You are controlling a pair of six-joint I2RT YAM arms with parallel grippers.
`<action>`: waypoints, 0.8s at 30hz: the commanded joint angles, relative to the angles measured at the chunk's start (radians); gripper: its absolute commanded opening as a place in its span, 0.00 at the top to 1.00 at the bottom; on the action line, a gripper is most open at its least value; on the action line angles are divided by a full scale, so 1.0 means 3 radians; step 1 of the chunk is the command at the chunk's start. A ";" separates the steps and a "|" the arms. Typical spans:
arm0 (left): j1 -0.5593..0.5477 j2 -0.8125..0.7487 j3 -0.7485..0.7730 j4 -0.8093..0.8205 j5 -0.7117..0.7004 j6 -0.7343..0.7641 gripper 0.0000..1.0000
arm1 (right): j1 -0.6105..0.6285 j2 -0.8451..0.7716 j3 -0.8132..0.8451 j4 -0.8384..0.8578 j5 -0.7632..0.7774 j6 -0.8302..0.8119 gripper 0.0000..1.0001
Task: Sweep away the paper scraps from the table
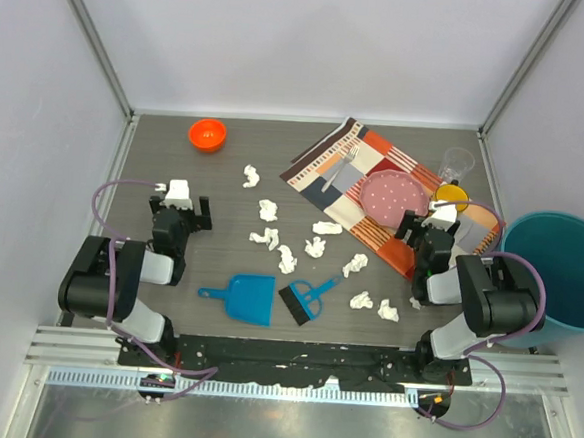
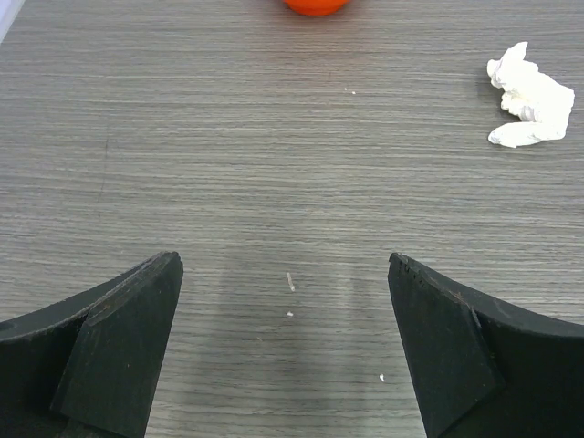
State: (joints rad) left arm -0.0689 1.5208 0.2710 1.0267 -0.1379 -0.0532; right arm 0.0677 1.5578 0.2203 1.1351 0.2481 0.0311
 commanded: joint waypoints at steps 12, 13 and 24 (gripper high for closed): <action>0.0081 -0.0349 0.0950 -0.1644 0.0193 -0.0038 0.00 | 0.0208 -0.0892 0.1316 -0.2408 -0.0065 0.0888 0.19; 0.0081 -0.0350 0.1373 -0.2245 0.0295 -0.0007 0.02 | 0.0330 -0.0928 0.1397 -0.2464 -0.0065 0.0919 0.19; -0.1099 -0.0626 0.2936 -0.5196 0.0956 0.0438 0.16 | 0.1042 -0.1260 0.2119 -0.3706 0.0088 0.0975 0.20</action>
State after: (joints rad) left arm -0.2413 1.3708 1.0725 -0.1028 0.0895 0.0078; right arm 0.3847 1.2747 0.7906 0.1669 0.2695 0.2619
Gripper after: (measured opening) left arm 0.836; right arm 0.808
